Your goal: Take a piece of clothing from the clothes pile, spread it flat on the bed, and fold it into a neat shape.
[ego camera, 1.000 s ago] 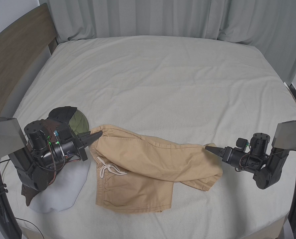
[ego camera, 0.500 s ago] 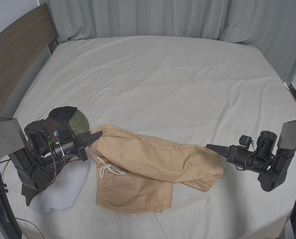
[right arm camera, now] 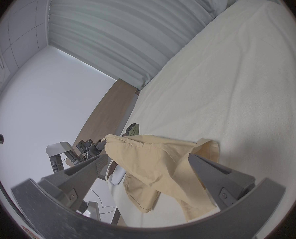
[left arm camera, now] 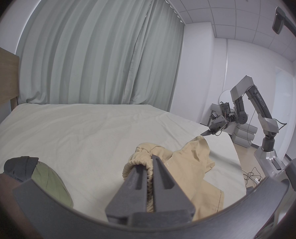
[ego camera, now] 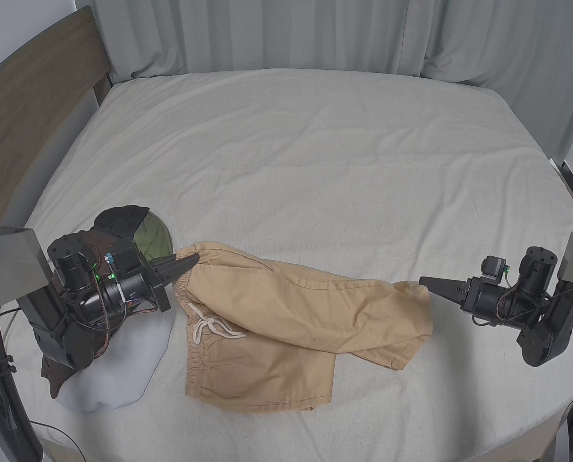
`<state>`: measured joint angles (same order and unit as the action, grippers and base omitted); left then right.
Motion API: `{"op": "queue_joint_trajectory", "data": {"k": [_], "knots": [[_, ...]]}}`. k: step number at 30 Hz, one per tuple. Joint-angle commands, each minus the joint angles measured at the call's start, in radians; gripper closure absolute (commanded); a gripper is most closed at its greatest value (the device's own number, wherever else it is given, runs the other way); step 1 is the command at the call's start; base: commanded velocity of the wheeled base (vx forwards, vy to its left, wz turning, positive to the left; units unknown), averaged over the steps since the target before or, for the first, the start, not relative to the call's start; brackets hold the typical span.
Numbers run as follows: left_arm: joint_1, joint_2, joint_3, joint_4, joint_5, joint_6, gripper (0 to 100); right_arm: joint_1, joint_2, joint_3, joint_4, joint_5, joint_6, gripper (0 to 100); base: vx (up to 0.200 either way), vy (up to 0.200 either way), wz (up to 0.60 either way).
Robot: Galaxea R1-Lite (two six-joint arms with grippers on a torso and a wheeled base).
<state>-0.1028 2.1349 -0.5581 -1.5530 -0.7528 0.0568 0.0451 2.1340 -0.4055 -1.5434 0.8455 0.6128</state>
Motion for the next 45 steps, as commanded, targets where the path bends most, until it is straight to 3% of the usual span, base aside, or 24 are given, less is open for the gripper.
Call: {"op": "queue_joint_trajectory", "data": {"k": [1, 21, 30, 39, 40, 45], "knots": [[0.000, -0.001, 0.001, -0.002, 0.000, 0.000, 100, -0.008, 0.020, -0.006, -0.001, 0.000, -0.004, 0, 0.000, 0.000, 0.00], [0.002, 0.005, 0.000, -0.002, 0.000, 0.000, 100, -0.001, 0.116, -0.058, 0.000, -0.005, -0.019, 0, 0.000, 0.000, 0.00], [-0.002, 0.010, 0.001, -0.002, 0.000, 0.000, 100, -0.001, 0.136, -0.101, 0.000, -0.006, 0.059, 0, 0.000, 0.000, 0.00], [0.002, 0.008, 0.000, -0.002, 0.000, 0.000, 100, 0.009, 0.156, -0.104, 0.000, -0.008, 0.058, 0, 0.000, 0.000, 0.00], [0.003, 0.007, 0.000, -0.002, 0.000, 0.000, 100, 0.012, 0.156, -0.102, 0.000, -0.008, 0.058, 100, 0.000, 0.000, 0.00], [0.006, 0.008, 0.001, -0.002, 0.000, 0.000, 100, 0.018, 0.158, -0.102, -0.001, -0.008, 0.058, 100, 0.000, 0.000, 0.00]]}}
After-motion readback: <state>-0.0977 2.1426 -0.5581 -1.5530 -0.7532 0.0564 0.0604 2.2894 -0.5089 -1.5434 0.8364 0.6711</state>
